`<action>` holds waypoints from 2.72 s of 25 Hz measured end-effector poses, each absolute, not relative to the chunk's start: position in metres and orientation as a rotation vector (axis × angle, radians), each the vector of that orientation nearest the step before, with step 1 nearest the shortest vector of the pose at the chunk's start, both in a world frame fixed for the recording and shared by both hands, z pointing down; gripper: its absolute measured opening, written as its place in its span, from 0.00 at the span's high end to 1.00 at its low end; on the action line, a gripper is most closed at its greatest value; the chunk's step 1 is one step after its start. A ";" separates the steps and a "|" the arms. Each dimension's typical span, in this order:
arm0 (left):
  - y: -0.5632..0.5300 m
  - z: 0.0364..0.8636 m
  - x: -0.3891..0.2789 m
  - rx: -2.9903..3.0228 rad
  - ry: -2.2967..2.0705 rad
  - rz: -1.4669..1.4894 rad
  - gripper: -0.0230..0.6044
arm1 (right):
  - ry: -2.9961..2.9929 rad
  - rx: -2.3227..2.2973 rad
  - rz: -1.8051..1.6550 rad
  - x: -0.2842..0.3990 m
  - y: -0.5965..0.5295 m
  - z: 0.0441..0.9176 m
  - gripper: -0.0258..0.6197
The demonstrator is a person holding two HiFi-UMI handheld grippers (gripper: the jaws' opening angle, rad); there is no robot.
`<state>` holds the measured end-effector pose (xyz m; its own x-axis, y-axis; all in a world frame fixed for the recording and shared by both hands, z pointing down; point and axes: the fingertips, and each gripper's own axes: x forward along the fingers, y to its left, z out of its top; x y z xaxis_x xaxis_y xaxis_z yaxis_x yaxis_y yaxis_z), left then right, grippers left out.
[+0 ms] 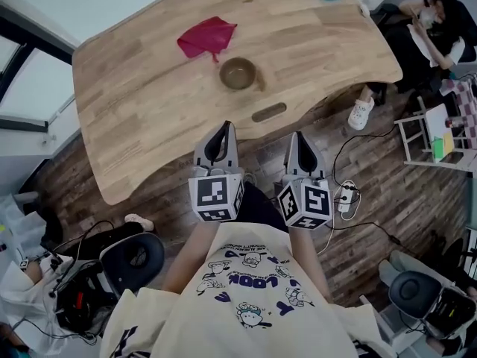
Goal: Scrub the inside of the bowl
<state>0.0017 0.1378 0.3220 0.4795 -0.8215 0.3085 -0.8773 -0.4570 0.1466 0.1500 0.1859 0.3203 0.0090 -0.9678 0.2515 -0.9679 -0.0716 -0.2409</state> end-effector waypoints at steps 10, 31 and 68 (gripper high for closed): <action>0.127 0.333 0.000 2.380 -1.505 0.338 0.92 | -2.175 2.145 0.619 0.152 0.169 0.336 0.97; 0.043 0.355 -0.011 2.332 -1.440 0.329 0.92 | -2.080 2.154 0.626 0.150 0.089 0.354 0.97; -0.032 0.442 -0.033 2.136 -1.247 0.434 0.89 | -1.856 1.861 0.702 0.153 0.008 0.450 0.77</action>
